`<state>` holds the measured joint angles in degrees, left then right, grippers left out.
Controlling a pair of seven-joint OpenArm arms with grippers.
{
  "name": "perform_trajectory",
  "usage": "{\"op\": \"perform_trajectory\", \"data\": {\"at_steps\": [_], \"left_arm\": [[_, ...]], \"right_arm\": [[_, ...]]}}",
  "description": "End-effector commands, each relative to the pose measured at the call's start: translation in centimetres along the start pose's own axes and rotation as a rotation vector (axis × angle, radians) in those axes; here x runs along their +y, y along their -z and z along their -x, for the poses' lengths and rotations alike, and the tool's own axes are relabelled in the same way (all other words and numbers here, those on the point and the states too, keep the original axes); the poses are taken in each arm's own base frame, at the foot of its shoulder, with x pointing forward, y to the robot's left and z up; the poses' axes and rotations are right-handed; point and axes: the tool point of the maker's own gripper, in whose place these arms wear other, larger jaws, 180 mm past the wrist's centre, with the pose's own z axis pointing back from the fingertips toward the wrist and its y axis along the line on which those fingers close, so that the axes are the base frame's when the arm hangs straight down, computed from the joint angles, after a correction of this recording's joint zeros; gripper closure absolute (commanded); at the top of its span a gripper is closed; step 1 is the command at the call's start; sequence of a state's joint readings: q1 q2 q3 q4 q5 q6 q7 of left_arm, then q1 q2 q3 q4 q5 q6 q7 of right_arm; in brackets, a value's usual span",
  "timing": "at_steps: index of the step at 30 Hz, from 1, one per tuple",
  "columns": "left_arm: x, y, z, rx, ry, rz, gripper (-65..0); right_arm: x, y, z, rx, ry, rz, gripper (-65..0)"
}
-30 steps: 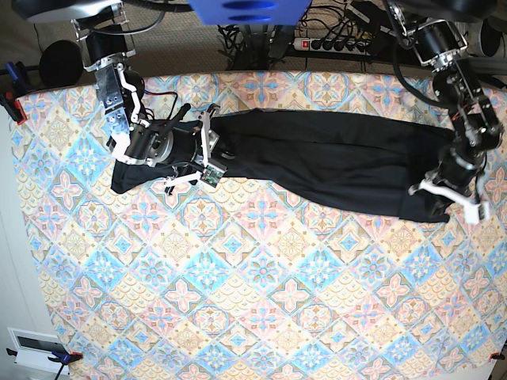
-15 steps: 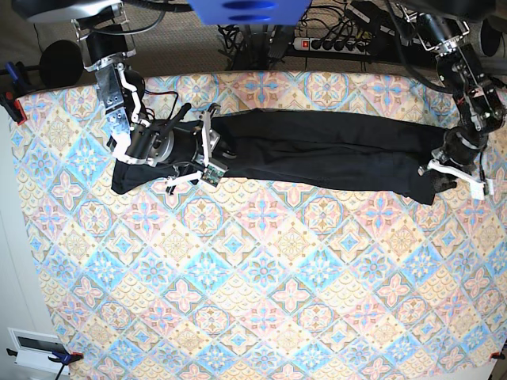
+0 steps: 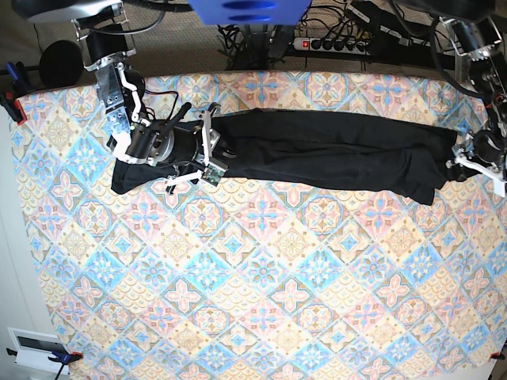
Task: Layout the t-shirt on the table in an organized manner, then fold the t-shirt properly
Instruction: 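Hold the folded strip with both grippers and pull it straight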
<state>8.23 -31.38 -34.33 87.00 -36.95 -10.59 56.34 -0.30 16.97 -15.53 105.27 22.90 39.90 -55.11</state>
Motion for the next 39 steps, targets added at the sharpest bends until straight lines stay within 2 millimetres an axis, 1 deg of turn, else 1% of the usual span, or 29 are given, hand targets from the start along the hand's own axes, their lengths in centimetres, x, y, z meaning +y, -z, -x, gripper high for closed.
{"op": "perform_trajectory", "data": {"at_steps": [1, 2, 4, 8, 13, 17, 22, 25, 27, 30, 33, 36, 38, 39], "left_arm": [[0.8, -0.1, -2.4, -0.052, -0.011, -0.011, -32.5], [1.3, 0.4, -2.3, -0.038, -0.035, -0.014, -33.0], [1.3, 1.5, -2.3, 0.000, -0.009, 0.003, -34.0], [-0.4, 3.6, -1.1, 0.099, 0.112, 0.059, -35.4], [-1.8, 4.8, 0.6, 0.169, 0.183, 0.081, -35.5], [-1.7, 4.8, 1.0, 0.177, 0.183, 0.079, -35.4], [-0.2, 5.4, 3.4, 0.240, 0.137, 0.056, -35.5], [0.1, 5.8, 4.0, 0.233, 0.120, 0.053, -35.5], [-0.6, 6.4, 5.3, 0.259, 0.132, 0.068, -35.5], [-2.0, 6.8, 7.0, 0.310, 0.170, 0.099, -35.4], [-4.4, 7.3, 8.6, 0.332, 0.137, 0.168, -35.3], [-5.4, 7.1, 8.7, 0.331, 0.088, 0.216, -35.3], [-5.8, 6.7, 9.4, 0.365, 0.063, 0.242, -35.3], [-6.3, 6.5, 9.3, 0.370, 0.061, 0.259, -35.3]], "right_arm": [[-0.4, -0.4, -1.5, -0.053, -0.015, 0.008, -17.7], [-0.4, -0.4, -1.5, -0.053, -0.015, 0.008, -17.7], [-0.4, -0.5, -1.6, -0.055, -0.016, 0.009, -17.7], [-0.5, -0.5, -1.6, -0.056, -0.017, 0.010, -17.7], [-0.4, -0.5, -1.6, -0.055, -0.016, 0.009, -17.7], [-0.5, -0.5, -1.6, -0.055, -0.015, 0.011, -17.7], [-0.6, -0.6, -1.6, -0.055, -0.013, 0.015, -17.7], [-0.6, -0.5, -1.7, -0.057, -0.016, 0.014, -17.7], [-0.6, -0.5, -1.7, -0.057, -0.017, 0.015, -17.7], [-0.7, -0.5, -1.7, -0.056, -0.016, 0.014, -17.7], [-0.6, -0.4, -1.5, -0.052, -0.013, 0.011, -17.7], [-0.6, -0.4, -1.4, -0.050, -0.012, 0.012, -17.7], [-0.6, -0.4, -1.4, -0.049, -0.011, 0.011, -17.7], [-0.6, -0.4, -1.4, -0.049, -0.011, 0.011, -17.7]]}}
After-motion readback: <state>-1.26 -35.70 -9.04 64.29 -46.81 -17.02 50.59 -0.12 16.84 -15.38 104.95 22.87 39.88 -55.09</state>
